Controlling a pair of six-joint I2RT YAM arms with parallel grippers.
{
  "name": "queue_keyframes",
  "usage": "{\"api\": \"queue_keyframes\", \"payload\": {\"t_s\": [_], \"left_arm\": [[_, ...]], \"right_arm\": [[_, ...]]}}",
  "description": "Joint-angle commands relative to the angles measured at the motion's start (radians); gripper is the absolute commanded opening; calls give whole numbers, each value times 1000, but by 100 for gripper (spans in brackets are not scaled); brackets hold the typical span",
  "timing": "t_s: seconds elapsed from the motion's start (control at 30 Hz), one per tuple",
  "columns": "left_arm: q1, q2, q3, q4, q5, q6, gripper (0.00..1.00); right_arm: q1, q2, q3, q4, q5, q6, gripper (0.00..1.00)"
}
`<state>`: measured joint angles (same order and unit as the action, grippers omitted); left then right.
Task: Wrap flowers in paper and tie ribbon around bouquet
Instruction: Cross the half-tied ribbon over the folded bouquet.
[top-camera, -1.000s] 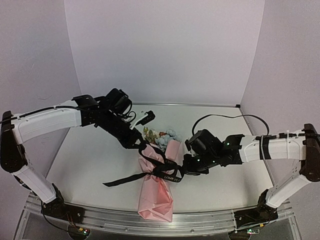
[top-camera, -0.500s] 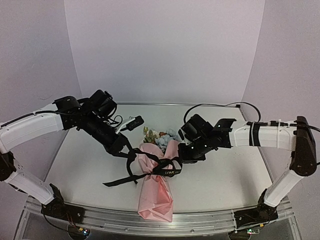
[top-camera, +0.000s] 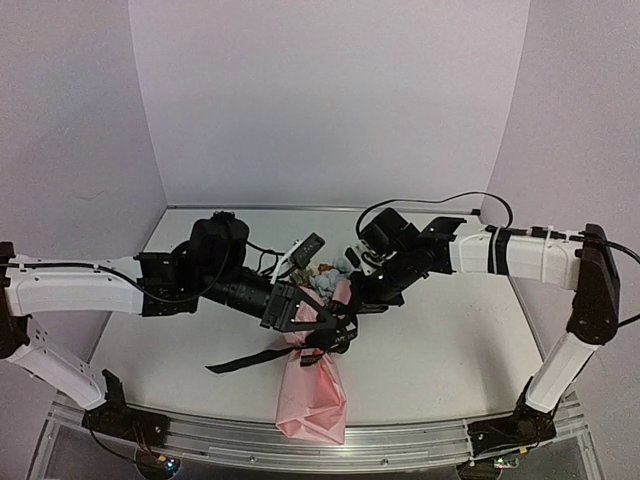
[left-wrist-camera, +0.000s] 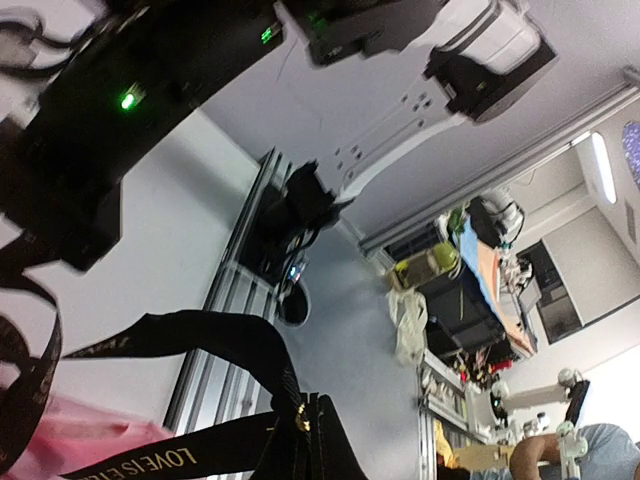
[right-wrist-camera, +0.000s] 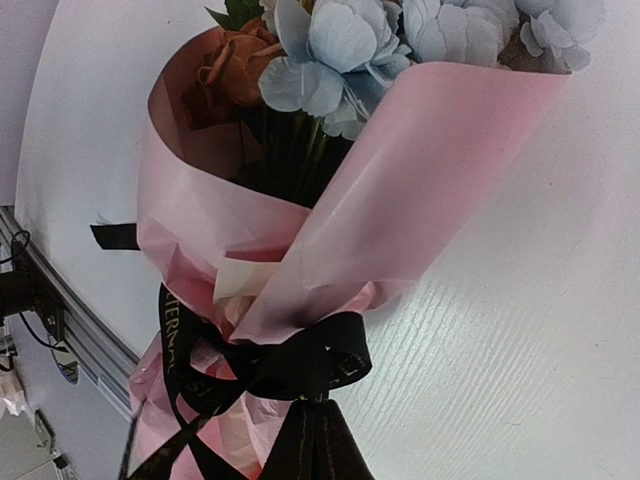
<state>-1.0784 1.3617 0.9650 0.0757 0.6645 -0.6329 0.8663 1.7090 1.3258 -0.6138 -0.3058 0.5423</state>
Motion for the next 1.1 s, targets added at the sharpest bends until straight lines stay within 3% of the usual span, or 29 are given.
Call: {"api": "queue_keyframes", "payload": {"t_s": [0.0, 0.17, 0.33, 0.5, 0.6, 0.9, 1.07], "left_arm": [[-44, 45, -43, 521, -193, -193, 0], [-112, 62, -137, 615, -437, -204, 0], [-184, 89, -196, 464, -732, -309, 0], [-220, 131, -135, 319, -759, -342, 2], [-240, 150, -117, 302, -723, -321, 19], [-323, 119, -61, 166, -668, -74, 48], [-341, 11, -163, 140, -713, -34, 45]], "right_arm": [[-23, 22, 46, -25, -73, -33, 0], [-39, 38, 82, -61, -94, -50, 0], [-43, 50, 117, -123, -86, -80, 0], [-43, 46, 159, -212, -43, -133, 0], [-43, 47, 188, -236, -44, -147, 0], [-42, 40, 204, -267, -55, -161, 0], [-23, 19, 209, -334, -39, -208, 0]]}}
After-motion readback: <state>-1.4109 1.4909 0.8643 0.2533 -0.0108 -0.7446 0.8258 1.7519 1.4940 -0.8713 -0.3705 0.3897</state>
